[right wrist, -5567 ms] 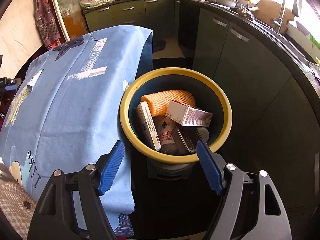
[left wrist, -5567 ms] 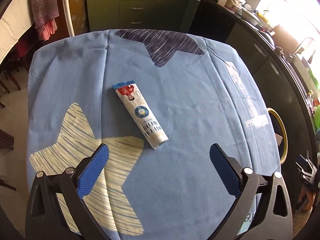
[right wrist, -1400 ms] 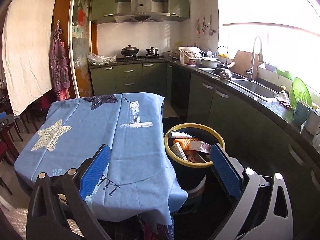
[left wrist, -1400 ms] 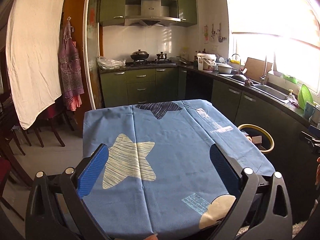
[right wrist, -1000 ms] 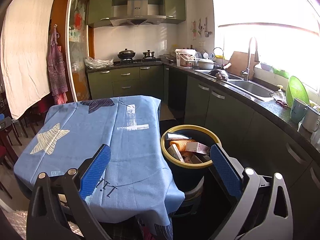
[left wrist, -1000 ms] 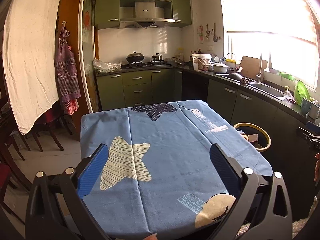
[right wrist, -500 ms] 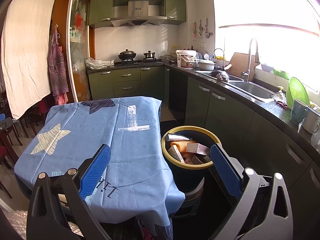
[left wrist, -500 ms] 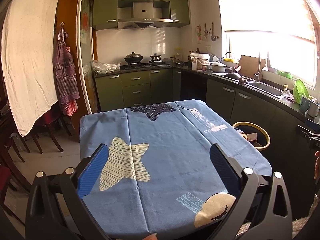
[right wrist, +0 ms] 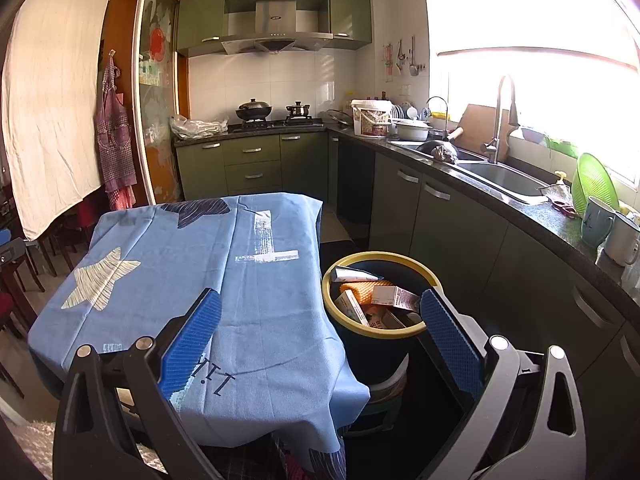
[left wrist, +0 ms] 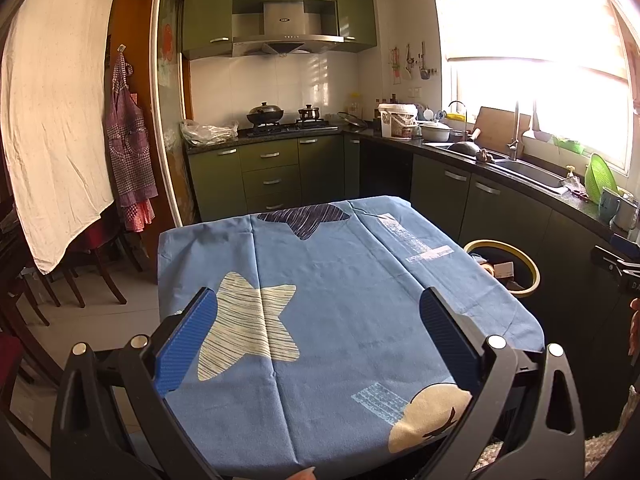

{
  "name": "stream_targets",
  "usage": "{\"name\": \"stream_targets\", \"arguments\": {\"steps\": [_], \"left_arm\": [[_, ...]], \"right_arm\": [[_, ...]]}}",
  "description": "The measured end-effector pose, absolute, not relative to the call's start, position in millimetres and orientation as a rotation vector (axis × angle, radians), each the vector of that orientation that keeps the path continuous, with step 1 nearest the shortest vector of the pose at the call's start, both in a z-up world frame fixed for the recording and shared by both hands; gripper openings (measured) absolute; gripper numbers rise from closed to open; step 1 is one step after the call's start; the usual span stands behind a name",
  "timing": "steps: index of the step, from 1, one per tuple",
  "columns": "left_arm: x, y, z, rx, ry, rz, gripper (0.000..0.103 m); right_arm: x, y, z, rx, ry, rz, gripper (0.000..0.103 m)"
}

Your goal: Collect trash

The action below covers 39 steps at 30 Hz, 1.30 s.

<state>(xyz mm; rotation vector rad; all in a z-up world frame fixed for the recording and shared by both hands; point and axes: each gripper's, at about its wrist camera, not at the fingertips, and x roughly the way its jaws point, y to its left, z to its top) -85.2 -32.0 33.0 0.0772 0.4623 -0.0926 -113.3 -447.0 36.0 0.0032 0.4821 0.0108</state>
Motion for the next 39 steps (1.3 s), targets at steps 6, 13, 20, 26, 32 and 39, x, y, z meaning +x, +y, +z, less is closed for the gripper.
{"name": "stream_targets", "arguments": {"steps": [6, 13, 20, 26, 32, 39], "left_arm": [[-85.0, -33.5, 31.4, 0.082, 0.466, -0.096, 0.096], [-85.1, -33.8, 30.2, 0.079, 0.469, -0.099, 0.096], [-85.0, -33.6, 29.6, 0.08, 0.472, -0.101, 0.096], [-85.1, -34.0, 27.7, 0.081, 0.48, -0.102, 0.096], [-84.5, -34.3, 27.0, 0.082, 0.483, -0.105, 0.096], [-83.6, -34.5, 27.3, 0.083, 0.485, -0.106, 0.096]], "right_arm": [[-113.0, -446.5, 35.7, 0.005, 0.483, 0.011, 0.098], [-113.1, -446.2, 35.5, 0.005, 0.484, 0.011, 0.098], [-112.8, -445.4, 35.0, 0.006, 0.485, 0.01, 0.098], [-112.6, -445.1, 34.4, 0.005, 0.487, 0.011, 0.098], [-111.3, -444.1, 32.3, 0.005, 0.489, 0.014, 0.098], [-111.1, -444.1, 31.5, 0.004, 0.489, 0.013, 0.098]]}}
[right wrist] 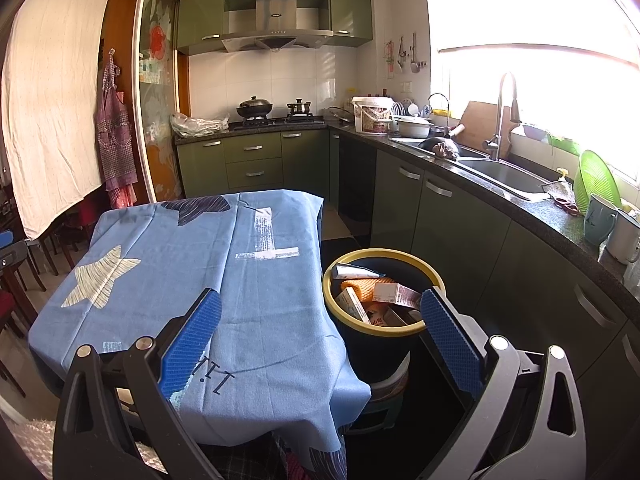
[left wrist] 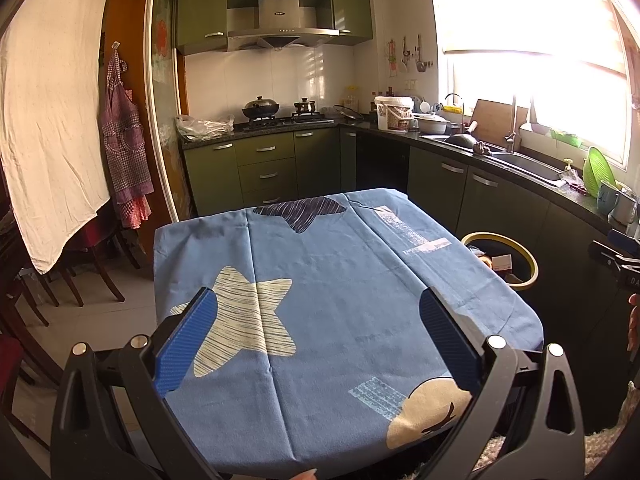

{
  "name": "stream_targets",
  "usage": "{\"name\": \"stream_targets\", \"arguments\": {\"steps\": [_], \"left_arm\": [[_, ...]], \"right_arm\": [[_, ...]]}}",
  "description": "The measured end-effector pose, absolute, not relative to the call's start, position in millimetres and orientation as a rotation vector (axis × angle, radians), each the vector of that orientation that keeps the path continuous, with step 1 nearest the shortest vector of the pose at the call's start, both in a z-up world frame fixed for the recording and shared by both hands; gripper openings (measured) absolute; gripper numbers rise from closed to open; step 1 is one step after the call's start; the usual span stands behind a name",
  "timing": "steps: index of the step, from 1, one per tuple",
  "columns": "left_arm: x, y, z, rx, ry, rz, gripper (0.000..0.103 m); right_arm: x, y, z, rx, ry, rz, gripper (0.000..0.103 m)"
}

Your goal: Collect trash

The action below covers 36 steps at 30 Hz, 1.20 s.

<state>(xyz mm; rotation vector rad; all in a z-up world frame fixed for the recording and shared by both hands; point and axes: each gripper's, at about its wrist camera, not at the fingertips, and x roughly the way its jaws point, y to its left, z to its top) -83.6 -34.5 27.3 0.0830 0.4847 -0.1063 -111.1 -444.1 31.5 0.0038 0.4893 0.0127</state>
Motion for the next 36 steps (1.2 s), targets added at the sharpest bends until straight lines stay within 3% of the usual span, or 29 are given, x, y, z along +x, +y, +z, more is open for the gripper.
{"name": "stream_targets", "arguments": {"steps": [36], "left_arm": [[-73.3, -31.2, 20.9, 0.073, 0.498, -0.133, 0.096]], "right_arm": [[-108.0, -441.1, 20.6, 0.006, 0.51, 0.011, 0.098]]}}
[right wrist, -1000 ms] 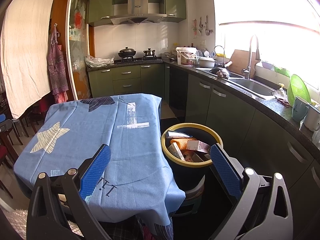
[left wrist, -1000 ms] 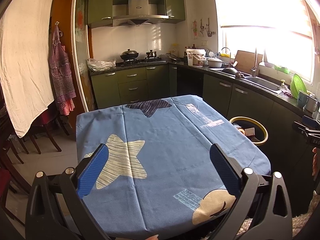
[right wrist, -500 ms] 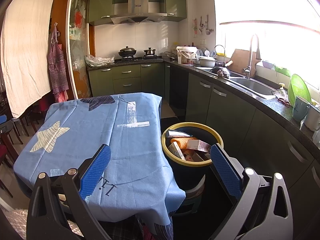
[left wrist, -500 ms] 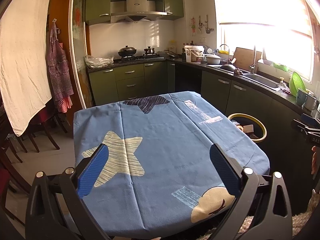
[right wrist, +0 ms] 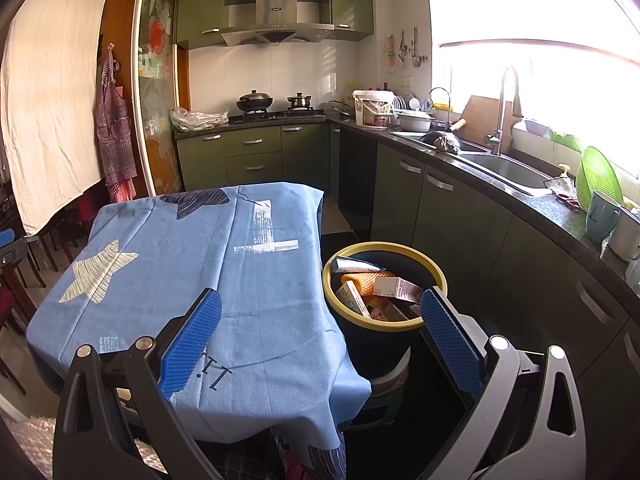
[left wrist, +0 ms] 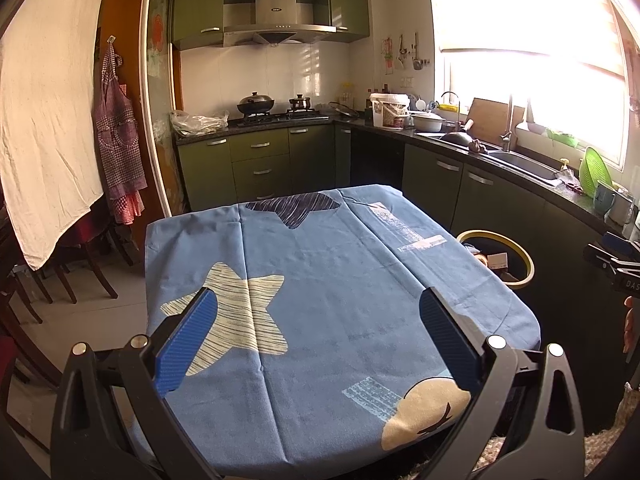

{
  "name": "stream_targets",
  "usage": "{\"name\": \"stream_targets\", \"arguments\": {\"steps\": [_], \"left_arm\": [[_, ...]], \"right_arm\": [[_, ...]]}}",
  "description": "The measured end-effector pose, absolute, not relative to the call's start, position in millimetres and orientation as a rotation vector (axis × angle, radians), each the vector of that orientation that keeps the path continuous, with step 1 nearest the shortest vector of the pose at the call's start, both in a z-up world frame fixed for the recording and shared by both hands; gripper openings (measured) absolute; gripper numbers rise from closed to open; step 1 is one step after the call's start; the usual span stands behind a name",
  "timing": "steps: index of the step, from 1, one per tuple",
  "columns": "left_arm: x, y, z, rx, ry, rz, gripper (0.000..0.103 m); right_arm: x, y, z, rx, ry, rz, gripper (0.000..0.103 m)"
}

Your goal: Collect trash

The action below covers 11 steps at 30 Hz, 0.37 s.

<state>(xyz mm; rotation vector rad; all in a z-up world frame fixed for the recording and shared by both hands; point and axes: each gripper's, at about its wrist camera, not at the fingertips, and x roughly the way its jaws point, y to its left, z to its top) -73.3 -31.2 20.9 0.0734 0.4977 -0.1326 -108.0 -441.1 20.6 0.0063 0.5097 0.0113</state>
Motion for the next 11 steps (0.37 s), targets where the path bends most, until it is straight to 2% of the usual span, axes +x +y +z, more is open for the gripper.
{"name": "stream_targets", "arguments": {"steps": [11], "left_arm": [[-27.3, -20.3, 3.4, 0.061, 0.605, -0.098, 0.096]], "right_arm": [[-90.8, -442.0, 10.3, 0.008, 0.544, 0.024, 0.098]]}}
